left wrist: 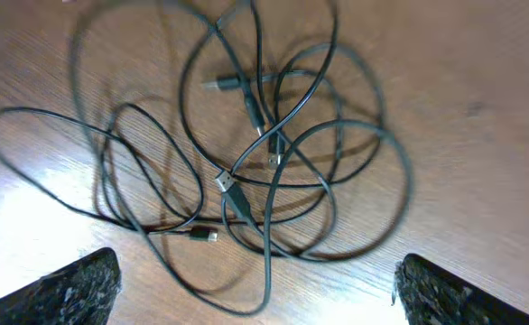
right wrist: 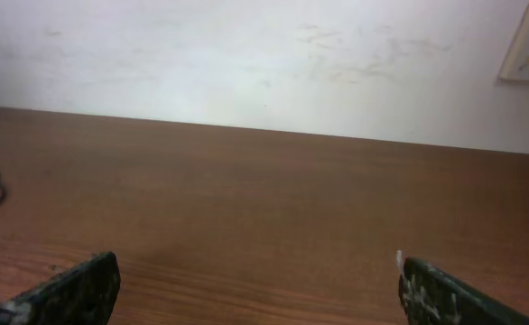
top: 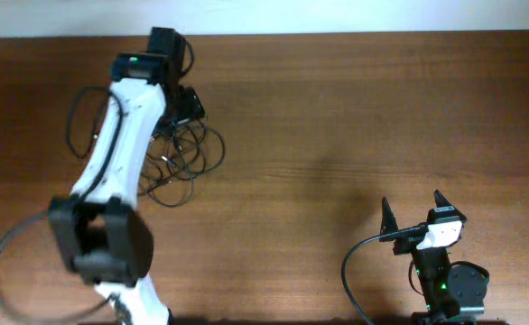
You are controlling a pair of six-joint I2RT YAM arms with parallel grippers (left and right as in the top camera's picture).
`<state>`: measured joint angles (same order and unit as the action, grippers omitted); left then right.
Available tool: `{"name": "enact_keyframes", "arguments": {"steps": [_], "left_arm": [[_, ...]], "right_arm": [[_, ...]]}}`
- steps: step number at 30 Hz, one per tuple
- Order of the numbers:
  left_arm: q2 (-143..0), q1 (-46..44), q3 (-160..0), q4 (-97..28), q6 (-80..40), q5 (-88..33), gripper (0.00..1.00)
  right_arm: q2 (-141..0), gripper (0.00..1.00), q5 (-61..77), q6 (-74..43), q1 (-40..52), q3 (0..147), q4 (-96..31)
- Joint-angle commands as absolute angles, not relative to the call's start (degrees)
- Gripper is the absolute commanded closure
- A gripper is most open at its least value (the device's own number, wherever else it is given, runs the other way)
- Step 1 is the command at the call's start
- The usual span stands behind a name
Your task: Untangle cables
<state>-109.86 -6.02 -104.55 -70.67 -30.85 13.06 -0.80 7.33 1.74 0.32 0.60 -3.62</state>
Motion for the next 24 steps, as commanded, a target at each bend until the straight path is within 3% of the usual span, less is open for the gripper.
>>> {"name": "enact_keyframes", "arguments": {"steps": [1,7,14,19,24], "left_arm": [[-98.0,-5.8,-104.9,-70.7,-30.7,13.1,0.01],[-84.0,-5.8,-104.9,-70.8,-30.7,13.1,0.01],[-82.4,-5.8,-104.9,-70.9,-30.7,13.1,0.01],[-81.9,-5.8,-103.7,-77.6,-30.1,14.6,0.01],[-80.4,-5.8,-92.9,-72.7,-30.1,14.4,0.01]], "right_arm": [[-0.2,0.01,6.9,1.5,0.7,0.3,-4.1],[-0.2,0.02,6.9,1.5,0.7,0.3,-4.1],[-0.2,0.02,6.9,1.5,0.7,0.3,-4.1],[-0.2,0.02,6.9,1.5,0.7,0.3,-4.1],[-0.2,0.02,6.9,1.5,0.7,0.3,-4.1]]}}
